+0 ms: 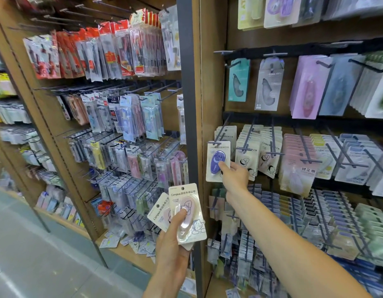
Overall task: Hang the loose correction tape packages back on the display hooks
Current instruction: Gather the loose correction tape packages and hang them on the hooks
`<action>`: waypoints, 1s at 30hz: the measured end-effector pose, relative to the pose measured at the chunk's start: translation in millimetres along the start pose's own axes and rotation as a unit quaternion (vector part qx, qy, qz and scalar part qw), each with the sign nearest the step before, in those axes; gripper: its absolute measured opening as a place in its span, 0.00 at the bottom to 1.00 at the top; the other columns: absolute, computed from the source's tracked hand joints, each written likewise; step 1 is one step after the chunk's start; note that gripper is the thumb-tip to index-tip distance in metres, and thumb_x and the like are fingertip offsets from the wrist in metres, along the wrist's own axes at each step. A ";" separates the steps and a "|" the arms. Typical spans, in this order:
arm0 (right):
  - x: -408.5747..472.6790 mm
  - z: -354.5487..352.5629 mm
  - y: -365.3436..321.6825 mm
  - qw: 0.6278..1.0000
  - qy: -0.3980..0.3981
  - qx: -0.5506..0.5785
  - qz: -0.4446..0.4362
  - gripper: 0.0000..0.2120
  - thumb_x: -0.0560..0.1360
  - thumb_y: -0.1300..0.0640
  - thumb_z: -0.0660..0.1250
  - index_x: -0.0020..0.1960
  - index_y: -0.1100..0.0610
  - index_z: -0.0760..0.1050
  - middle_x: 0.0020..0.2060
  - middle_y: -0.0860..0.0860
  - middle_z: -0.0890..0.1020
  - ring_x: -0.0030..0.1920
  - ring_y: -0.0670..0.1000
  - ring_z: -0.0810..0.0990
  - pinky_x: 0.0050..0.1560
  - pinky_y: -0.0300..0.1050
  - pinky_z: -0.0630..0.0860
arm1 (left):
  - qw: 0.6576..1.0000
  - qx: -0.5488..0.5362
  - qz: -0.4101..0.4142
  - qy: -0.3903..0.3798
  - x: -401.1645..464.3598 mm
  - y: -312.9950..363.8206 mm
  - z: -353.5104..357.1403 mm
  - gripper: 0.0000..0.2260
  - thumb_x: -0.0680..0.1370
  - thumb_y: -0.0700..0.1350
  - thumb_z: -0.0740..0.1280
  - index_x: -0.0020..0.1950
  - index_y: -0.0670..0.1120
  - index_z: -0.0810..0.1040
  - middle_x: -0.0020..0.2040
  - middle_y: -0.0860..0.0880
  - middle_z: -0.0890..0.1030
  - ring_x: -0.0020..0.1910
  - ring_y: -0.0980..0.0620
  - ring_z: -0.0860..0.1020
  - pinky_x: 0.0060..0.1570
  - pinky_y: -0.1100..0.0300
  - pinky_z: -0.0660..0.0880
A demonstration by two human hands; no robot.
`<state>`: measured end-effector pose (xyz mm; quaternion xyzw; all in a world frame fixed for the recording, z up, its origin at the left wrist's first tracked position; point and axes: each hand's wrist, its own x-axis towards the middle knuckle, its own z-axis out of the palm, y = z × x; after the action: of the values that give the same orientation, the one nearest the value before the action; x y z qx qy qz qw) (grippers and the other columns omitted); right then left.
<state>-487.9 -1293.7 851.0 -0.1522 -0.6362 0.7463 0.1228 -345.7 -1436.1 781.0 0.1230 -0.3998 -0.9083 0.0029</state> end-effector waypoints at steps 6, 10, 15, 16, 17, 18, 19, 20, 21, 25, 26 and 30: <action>28.6 27.7 -22.7 0.985 0.075 0.085 0.131 0.13 0.76 0.53 0.76 0.52 0.55 0.73 0.47 0.52 0.80 0.47 0.51 0.81 0.51 0.49 0.82 | 0.999 0.023 -0.005 -0.030 -2.1 -2.9 -9.1 0.40 0.60 0.54 0.86 0.71 0.47 0.80 0.65 0.32 0.81 0.55 0.36 0.79 0.37 0.51 0.81; 34.8 26.2 -16.3 0.969 0.053 0.135 0.200 0.25 0.70 0.55 0.81 0.63 0.58 0.75 0.60 0.55 0.80 0.59 0.57 0.79 0.62 0.57 0.79 | 0.999 0.026 -0.001 -0.029 -7.8 -1.6 -7.3 0.31 0.68 0.48 0.84 0.69 0.46 0.81 0.65 0.32 0.81 0.52 0.38 0.80 0.33 0.54 0.80; -42.5 -32.5 5.6 0.965 -0.126 0.058 0.224 0.27 0.75 0.44 0.75 0.67 0.60 0.77 0.59 0.57 0.84 0.57 0.57 0.85 0.60 0.54 0.81 | 0.999 0.042 0.007 -0.028 -12.4 -0.3 10.8 0.21 0.73 0.43 0.77 0.66 0.42 0.82 0.59 0.34 0.85 0.41 0.41 0.83 0.26 0.59 0.78; -64.1 -48.3 7.7 0.963 -0.166 0.039 0.210 0.24 0.75 0.42 0.74 0.63 0.59 0.80 0.55 0.56 0.87 0.55 0.56 0.86 0.59 0.53 0.81 | 0.998 0.049 0.003 -0.030 -11.9 -2.5 15.0 0.19 0.74 0.42 0.77 0.65 0.42 0.83 0.57 0.36 0.86 0.41 0.42 0.84 0.26 0.59 0.78; -82.0 -62.9 9.9 0.960 -0.205 0.019 0.192 0.21 0.76 0.42 0.73 0.60 0.58 0.83 0.52 0.55 0.88 0.53 0.55 0.87 0.59 0.53 0.81 | 0.998 0.058 0.001 -0.032 -10.5 -5.7 19.5 0.19 0.74 0.41 0.77 0.64 0.43 0.83 0.57 0.38 0.87 0.44 0.42 0.85 0.29 0.58 0.80; -98.0 -74.8 11.8 0.955 -0.239 0.001 0.175 0.18 0.77 0.44 0.72 0.58 0.57 0.84 0.51 0.55 0.88 0.53 0.55 0.87 0.59 0.53 0.81 | 0.997 0.068 0.000 -0.034 -9.3 -9.4 23.7 0.19 0.73 0.41 0.77 0.64 0.44 0.83 0.57 0.40 0.87 0.48 0.41 0.87 0.34 0.55 0.83; -107.3 -86.3 14.8 0.955 -0.254 -0.020 0.154 0.16 0.77 0.46 0.72 0.58 0.57 0.85 0.51 0.55 0.88 0.53 0.55 0.87 0.60 0.54 0.81 | 0.996 0.079 -0.002 -0.039 -8.5 -14.6 30.3 0.20 0.73 0.41 0.77 0.65 0.44 0.83 0.57 0.41 0.87 0.52 0.40 0.87 0.41 0.51 0.84; -113.5 -94.1 19.1 0.957 -0.253 -0.038 0.134 0.15 0.77 0.49 0.73 0.58 0.57 0.84 0.51 0.54 0.88 0.54 0.55 0.87 0.61 0.54 0.81 | 0.995 0.093 -0.004 -0.040 -7.9 -19.8 35.5 0.21 0.72 0.42 0.78 0.65 0.44 0.82 0.57 0.41 0.87 0.55 0.40 0.87 0.48 0.47 0.85; -115.3 -102.0 24.6 0.963 -0.238 -0.051 0.114 0.15 0.76 0.51 0.74 0.60 0.57 0.84 0.51 0.53 0.88 0.54 0.54 0.87 0.62 0.54 0.81 | 0.993 0.109 -0.008 -0.041 -7.6 -26.0 41.1 0.22 0.71 0.43 0.79 0.65 0.44 0.83 0.57 0.42 0.87 0.56 0.40 0.86 0.54 0.44 0.84; -110.0 -132.3 35.5 0.984 -0.152 -0.013 0.090 0.13 0.75 0.58 0.76 0.60 0.57 0.83 0.51 0.53 0.88 0.54 0.54 0.87 0.61 0.57 0.81 | 0.984 0.166 -0.038 -0.043 -12.2 -49.4 66.9 0.16 0.76 0.48 0.77 0.62 0.44 0.84 0.54 0.41 0.88 0.53 0.41 0.87 0.59 0.41 0.82; -108.7 -139.3 35.8 0.986 -0.140 0.001 0.091 0.13 0.76 0.59 0.75 0.60 0.58 0.83 0.51 0.54 0.88 0.54 0.55 0.87 0.61 0.57 0.81 | 0.984 0.164 -0.054 -0.050 -12.8 -53.4 72.2 0.14 0.78 0.48 0.75 0.62 0.44 0.84 0.54 0.41 0.88 0.53 0.41 0.87 0.56 0.43 0.83; -97.7 -161.7 39.6 0.995 -0.070 0.014 0.072 0.11 0.77 0.60 0.74 0.59 0.57 0.83 0.51 0.53 0.88 0.53 0.55 0.87 0.62 0.58 0.80 | 0.981 0.159 -0.099 -0.054 -8.3 -64.2 86.1 0.08 0.82 0.39 0.66 0.56 0.42 0.85 0.50 0.41 0.88 0.47 0.42 0.86 0.47 0.50 0.80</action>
<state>-335.2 -1189.3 795.6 -0.1432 -0.6201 0.7709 0.0262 -351.1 -1329.0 792.2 0.1119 -0.5248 -0.8341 -0.1278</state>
